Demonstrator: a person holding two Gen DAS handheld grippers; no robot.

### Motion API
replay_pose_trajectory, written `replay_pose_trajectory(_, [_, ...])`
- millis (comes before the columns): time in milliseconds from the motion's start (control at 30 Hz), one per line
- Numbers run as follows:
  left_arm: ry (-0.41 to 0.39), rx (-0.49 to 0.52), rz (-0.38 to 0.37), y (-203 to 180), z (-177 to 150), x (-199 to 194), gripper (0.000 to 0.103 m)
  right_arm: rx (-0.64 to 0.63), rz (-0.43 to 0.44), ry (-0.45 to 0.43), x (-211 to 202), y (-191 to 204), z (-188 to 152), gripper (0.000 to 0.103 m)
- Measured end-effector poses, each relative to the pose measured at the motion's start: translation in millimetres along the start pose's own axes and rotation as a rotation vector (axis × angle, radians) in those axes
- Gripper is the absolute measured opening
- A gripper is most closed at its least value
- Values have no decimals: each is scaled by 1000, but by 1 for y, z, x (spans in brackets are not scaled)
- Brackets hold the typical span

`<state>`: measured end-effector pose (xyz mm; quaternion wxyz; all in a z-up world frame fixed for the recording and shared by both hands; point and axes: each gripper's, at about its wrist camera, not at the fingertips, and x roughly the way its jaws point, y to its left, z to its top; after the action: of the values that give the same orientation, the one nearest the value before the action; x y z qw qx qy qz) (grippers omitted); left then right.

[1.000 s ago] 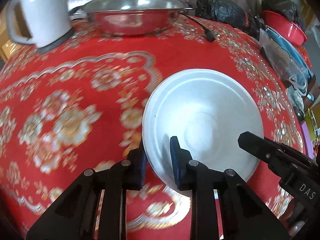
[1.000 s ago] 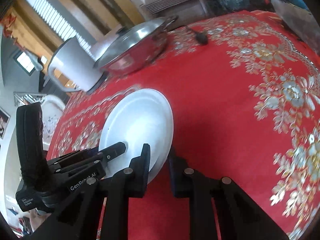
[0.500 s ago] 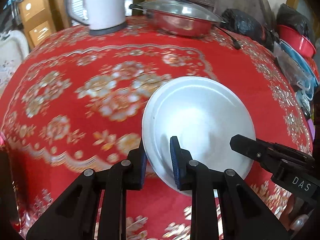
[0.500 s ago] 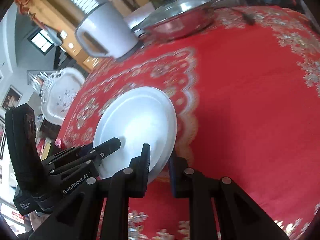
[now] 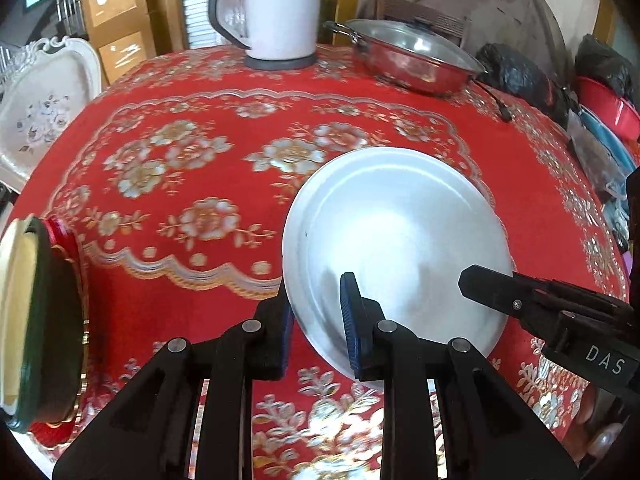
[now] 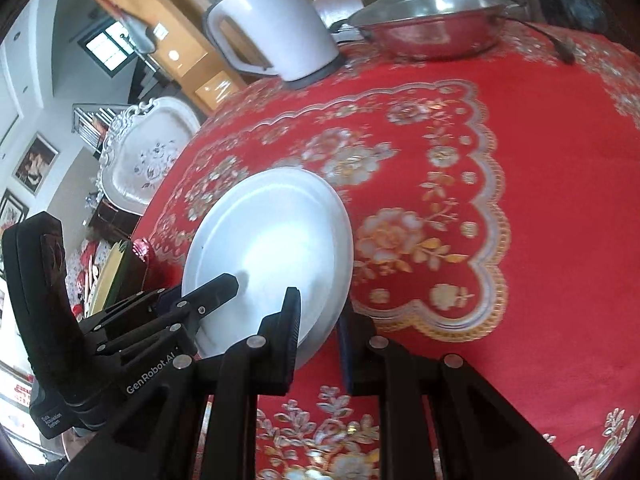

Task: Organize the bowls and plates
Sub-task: 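Carry the white bowl with both grippers over the plate stack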

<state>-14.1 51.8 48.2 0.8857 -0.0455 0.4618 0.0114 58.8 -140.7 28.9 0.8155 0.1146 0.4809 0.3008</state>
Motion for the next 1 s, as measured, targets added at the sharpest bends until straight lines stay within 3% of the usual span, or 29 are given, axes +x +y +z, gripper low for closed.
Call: replay_pose_trajectory(1000, [-157,-162,130,113,-4,-91,22,-252,92,-15,23,137,27,20])
